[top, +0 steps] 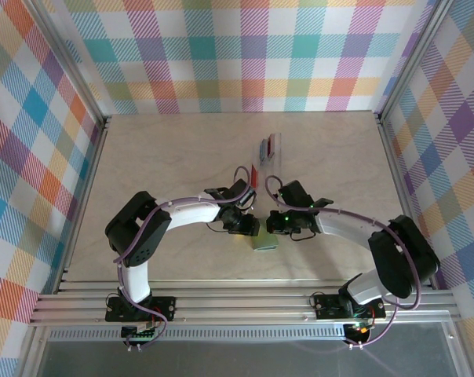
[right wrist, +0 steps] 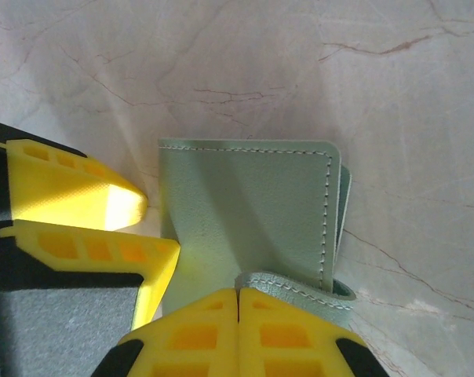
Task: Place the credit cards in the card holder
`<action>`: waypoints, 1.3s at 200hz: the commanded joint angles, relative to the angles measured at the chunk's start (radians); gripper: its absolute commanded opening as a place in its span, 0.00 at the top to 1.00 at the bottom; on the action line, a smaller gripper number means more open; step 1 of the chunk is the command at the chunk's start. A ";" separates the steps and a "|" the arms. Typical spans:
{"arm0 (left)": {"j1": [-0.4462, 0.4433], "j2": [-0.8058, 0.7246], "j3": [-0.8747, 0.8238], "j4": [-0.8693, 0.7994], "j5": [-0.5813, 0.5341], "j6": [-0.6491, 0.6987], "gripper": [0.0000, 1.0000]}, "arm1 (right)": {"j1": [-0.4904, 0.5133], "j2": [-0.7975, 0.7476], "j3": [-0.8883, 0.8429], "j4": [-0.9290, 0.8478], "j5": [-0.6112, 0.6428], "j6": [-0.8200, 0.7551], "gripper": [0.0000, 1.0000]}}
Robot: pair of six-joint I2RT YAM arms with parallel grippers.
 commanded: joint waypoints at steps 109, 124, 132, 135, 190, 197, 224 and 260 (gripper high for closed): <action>-0.005 0.096 -0.020 0.079 0.074 -0.001 0.59 | 0.006 0.045 0.049 -0.081 -0.003 -0.026 1.00; -0.004 0.094 -0.020 0.080 0.078 -0.001 0.59 | 0.008 0.049 0.057 -0.095 0.000 -0.031 1.00; -0.005 0.093 -0.020 0.080 0.079 0.000 0.59 | 0.008 0.057 0.059 -0.102 0.001 -0.032 1.00; -0.005 0.092 -0.020 0.080 0.079 0.000 0.59 | 0.008 0.059 0.063 -0.103 0.001 -0.032 1.00; -0.003 0.087 -0.023 0.084 0.088 0.002 0.59 | 0.019 0.118 0.107 -0.127 0.002 -0.036 1.00; -0.002 0.085 -0.023 0.083 0.090 0.002 0.59 | 0.022 0.125 0.112 -0.130 0.004 -0.034 1.00; -0.003 0.086 -0.025 0.085 0.095 0.002 0.59 | 0.031 0.148 0.123 -0.147 0.013 -0.031 1.00; 0.001 0.088 -0.028 0.086 0.098 0.002 0.59 | 0.037 0.180 0.131 -0.173 0.023 -0.018 1.00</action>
